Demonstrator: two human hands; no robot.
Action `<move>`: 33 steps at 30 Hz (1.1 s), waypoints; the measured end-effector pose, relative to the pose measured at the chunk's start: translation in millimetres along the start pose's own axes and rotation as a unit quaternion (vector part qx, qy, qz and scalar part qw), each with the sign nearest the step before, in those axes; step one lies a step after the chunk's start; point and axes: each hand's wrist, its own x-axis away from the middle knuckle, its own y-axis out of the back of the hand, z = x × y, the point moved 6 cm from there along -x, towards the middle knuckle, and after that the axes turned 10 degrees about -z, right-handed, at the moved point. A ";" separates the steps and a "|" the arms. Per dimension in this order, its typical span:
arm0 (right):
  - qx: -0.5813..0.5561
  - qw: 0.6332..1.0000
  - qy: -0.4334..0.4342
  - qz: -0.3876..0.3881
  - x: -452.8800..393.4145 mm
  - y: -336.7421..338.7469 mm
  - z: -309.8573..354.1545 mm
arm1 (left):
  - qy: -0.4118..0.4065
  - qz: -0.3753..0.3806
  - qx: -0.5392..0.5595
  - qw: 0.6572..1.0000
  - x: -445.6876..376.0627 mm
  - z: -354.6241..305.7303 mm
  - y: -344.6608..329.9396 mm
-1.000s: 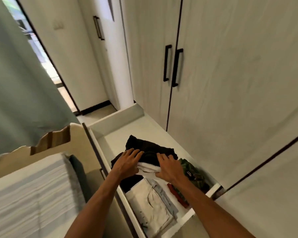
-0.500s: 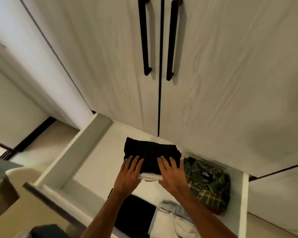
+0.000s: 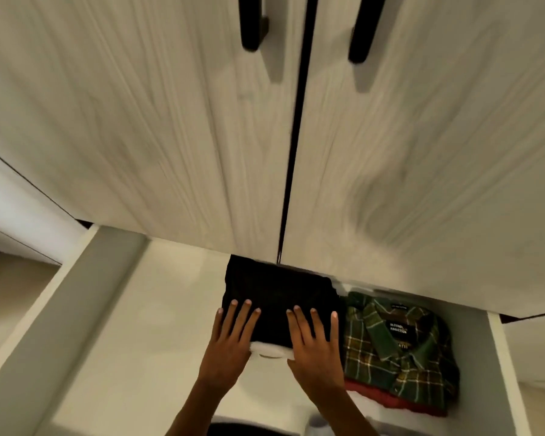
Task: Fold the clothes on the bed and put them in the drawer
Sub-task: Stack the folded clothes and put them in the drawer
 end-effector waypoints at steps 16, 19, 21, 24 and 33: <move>-0.056 0.992 -0.044 0.103 30.2 21.4 16.3 | 0.029 0.116 0.101 0.988 33.0 -3.4 23.8; -0.078 0.990 -0.082 0.088 43.1 45.6 27.0 | 0.043 0.138 0.095 0.985 50.3 -17.0 50.2; -0.099 0.988 -0.085 0.081 61.4 55.8 34.7 | 0.061 0.146 0.093 0.983 71.3 -25.9 60.1; -0.150 0.979 -0.094 0.104 100.2 64.1 37.7 | 0.094 0.160 0.111 0.976 106.9 -40.3 69.0; -0.158 0.970 -0.037 0.181 251.2 96.1 36.6 | 0.138 0.175 0.090 0.971 223.9 -101.0 113.5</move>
